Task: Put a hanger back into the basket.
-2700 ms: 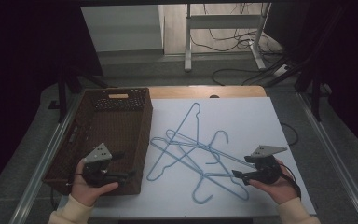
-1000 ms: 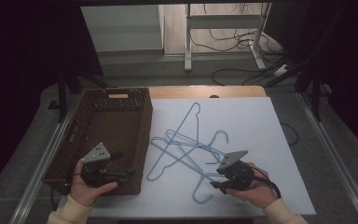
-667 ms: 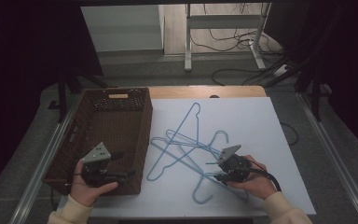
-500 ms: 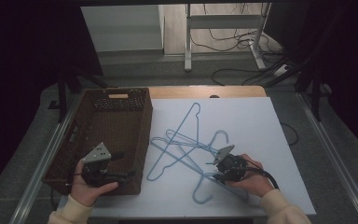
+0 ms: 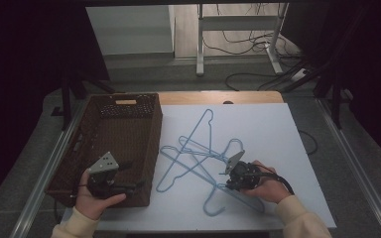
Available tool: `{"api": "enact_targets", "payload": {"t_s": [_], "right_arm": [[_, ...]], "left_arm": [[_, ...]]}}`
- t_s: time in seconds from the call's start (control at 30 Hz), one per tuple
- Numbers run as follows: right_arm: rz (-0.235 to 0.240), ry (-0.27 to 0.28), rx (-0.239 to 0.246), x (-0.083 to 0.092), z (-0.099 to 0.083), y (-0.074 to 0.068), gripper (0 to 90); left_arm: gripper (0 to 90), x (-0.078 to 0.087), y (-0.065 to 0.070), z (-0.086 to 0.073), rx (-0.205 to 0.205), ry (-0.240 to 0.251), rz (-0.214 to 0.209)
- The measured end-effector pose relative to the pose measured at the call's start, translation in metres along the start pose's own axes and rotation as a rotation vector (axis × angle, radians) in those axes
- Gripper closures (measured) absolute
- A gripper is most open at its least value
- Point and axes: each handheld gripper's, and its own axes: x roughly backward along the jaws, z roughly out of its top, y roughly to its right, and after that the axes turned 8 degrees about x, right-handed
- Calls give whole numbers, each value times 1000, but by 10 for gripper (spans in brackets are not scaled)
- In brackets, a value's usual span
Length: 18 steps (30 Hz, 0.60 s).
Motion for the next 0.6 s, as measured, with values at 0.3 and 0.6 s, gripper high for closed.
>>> {"api": "enact_targets", "payload": {"t_s": [0.3,0.6], "right_arm": [[2,8,-12,3,-3,4,867],[-12,141,-93,31,-7,6,871]], "left_arm": [[201,1,1,0,-3,9,3],[204,2,3,1,-12,19,8]]}}
